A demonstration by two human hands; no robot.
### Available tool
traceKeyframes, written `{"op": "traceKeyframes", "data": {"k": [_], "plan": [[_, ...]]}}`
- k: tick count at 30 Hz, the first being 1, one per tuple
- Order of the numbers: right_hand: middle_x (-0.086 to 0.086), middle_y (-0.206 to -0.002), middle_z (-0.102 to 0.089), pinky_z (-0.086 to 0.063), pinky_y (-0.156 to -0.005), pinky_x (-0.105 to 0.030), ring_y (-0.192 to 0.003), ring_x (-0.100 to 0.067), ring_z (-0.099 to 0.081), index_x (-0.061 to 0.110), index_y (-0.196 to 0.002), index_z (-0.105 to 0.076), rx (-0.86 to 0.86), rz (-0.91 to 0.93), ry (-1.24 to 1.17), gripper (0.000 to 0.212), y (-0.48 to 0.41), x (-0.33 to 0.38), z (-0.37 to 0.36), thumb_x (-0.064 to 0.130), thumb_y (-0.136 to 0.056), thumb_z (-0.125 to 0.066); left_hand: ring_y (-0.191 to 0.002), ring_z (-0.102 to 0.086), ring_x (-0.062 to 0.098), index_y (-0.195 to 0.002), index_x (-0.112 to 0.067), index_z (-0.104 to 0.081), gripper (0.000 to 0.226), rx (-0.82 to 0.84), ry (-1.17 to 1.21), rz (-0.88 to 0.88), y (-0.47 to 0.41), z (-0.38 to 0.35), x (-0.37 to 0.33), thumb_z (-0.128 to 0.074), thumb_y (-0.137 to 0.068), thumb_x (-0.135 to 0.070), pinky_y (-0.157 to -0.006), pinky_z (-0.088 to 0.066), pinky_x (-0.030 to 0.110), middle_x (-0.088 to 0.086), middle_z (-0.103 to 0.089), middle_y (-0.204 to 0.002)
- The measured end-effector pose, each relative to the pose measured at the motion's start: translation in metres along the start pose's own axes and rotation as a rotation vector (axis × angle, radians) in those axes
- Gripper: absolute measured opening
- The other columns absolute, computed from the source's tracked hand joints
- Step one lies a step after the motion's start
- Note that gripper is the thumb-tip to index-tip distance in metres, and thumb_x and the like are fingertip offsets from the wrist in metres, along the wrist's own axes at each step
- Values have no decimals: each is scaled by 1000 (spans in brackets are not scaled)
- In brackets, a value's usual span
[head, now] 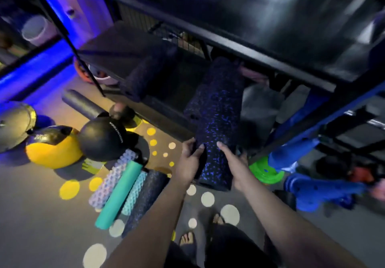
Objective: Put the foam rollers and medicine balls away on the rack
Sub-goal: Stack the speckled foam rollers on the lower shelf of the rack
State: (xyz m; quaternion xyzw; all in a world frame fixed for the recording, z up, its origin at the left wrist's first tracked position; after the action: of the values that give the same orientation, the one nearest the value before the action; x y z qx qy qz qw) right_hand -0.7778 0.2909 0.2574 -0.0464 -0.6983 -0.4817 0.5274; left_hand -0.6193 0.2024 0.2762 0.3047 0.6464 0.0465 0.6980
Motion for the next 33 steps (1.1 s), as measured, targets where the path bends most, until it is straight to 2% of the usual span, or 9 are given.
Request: {"op": "traceKeyframes", "data": {"k": [6, 8, 10, 16, 19, 25, 28, 31, 33], "plan": [[1, -120, -68, -59, -90, -42, -104, -21, -70, 19, -126, -49, -149, -153, -59, 90, -79, -7, 46, 52, -56, -96, -91, -74, 20, -126, -21, -62, 86, 98, -113, 468, -56, -61, 51, -69, -67, -83, -86, -59, 33, -2, -74, -108], [0, -125, -65, -52, -102, -41, -111, -22, -66, 11, -132, -48, -213, -130, -8, 100, -111, -7, 62, 51, -53, -96, -84, -76, 21, -118, -21, -65, 63, 146, -65, 507, -67, -85, 51, -73, -77, -68, -74, -62, 32, 3, -76, -104], [-5, -124, -68, -50, -106, -42, -112, -24, -67, 5, -133, -53, -252, -101, 4, 98, -144, 4, 74, 47, -56, -96, -92, -75, 22, -120, -16, -68, 61, 101, -28, 465, -91, -102, 44, -77, -79, -59, -85, -62, 37, 5, -76, -109], [-5, -110, -75, -59, -92, -48, -97, -25, -74, 13, -121, -64, -302, -74, 35, 105, -254, 26, 124, 82, -43, -83, -95, -75, 17, -100, -20, -71, 61, 55, -124, 251, -193, -168, 10, -81, -62, -67, -91, -60, 44, -3, -78, -100], [-14, -114, -73, -59, -85, -58, -98, -34, -73, 11, -124, -62, -180, -138, -38, 63, -271, 51, 105, 51, -78, -77, -98, -73, 14, -111, -23, -71, 74, -31, -164, 173, -245, -176, 20, -80, -57, -73, -93, -58, 38, -6, -77, -104], [2, -119, -67, -50, -82, -29, -102, -12, -64, 21, -138, -50, -56, -225, -104, 36, -272, 29, 96, 21, -103, -54, -101, -68, 17, -121, -16, -64, 32, -172, 216, 348, -226, -157, 49, -72, -93, -29, -101, -54, 38, -2, -72, -108], [3, -99, -65, -49, -77, -24, -88, -11, -62, 16, -133, -47, -20, -204, -91, 38, -247, 10, 104, 10, -98, -60, -94, -64, 20, -134, -16, -54, 38, -178, 322, 471, -183, -142, 70, -63, -98, -26, -88, -54, 40, 1, -66, -110], [7, -81, -64, -48, -62, -18, -69, -3, -61, 12, -111, -47, 92, -194, -106, 51, -207, -8, 111, 21, -74, -82, -118, -54, 28, -132, -22, -52, 27, -157, 264, 536, -138, -117, 88, -49, -105, -22, -93, -52, 48, 0, -52, -128], [-4, -87, -56, -47, -67, -22, -74, -8, -58, 3, -107, -49, 115, -204, -28, 33, -175, -19, 116, 19, -88, -70, -129, -52, 32, -140, -21, -48, 34, -74, 191, 551, -112, -107, 101, -42, -108, -14, -89, -54, 46, 3, -48, -143]]}}
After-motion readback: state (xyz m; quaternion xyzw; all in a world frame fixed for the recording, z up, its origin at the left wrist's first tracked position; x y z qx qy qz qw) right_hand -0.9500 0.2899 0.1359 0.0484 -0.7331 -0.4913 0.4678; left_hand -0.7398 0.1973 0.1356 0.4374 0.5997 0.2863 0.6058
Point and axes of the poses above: each hand's wrist, its own y-axis away from the middle knuckle, its own z-axis out of the back of the hand, x = y × z, the point moved 9 cm from there along -y, towards the middle knuckle
